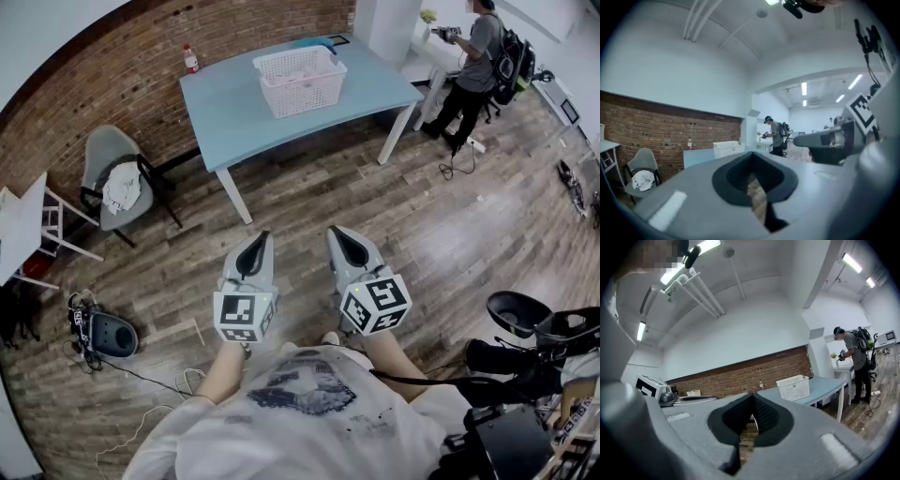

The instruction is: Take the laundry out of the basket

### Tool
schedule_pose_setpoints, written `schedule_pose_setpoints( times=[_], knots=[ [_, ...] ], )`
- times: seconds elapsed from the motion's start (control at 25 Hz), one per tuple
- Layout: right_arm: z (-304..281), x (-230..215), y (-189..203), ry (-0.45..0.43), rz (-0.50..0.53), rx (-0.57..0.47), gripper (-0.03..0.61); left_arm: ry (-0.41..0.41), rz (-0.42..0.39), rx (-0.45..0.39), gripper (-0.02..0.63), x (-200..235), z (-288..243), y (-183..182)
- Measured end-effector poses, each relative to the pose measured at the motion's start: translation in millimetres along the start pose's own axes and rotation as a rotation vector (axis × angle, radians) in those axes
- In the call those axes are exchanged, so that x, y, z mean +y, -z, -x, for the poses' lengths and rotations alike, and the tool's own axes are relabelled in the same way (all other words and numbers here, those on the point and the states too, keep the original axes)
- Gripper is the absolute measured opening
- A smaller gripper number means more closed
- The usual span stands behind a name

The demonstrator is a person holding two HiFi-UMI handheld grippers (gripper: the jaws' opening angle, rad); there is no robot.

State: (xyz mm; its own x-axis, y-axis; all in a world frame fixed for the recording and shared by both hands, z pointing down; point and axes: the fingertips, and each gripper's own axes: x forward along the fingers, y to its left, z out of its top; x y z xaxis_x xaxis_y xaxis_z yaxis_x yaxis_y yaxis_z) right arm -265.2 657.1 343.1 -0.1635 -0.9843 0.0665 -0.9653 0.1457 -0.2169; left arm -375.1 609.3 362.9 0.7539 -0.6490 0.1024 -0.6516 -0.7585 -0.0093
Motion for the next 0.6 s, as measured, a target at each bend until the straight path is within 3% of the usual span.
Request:
schedule_pose_setpoints(
  times=[0.28, 0.6],
  knots=[
    [31, -26, -3, 0.022, -0.009, -0.01, -0.003, 0.027, -0.017, 0.005, -0.008, -41, -13, -4],
    [57, -73, 0, 0.018, -0.047, 0.002, -0.003, 0.005, -0.02, 0.014, -0.009, -76, -36, 2]
  ],
)
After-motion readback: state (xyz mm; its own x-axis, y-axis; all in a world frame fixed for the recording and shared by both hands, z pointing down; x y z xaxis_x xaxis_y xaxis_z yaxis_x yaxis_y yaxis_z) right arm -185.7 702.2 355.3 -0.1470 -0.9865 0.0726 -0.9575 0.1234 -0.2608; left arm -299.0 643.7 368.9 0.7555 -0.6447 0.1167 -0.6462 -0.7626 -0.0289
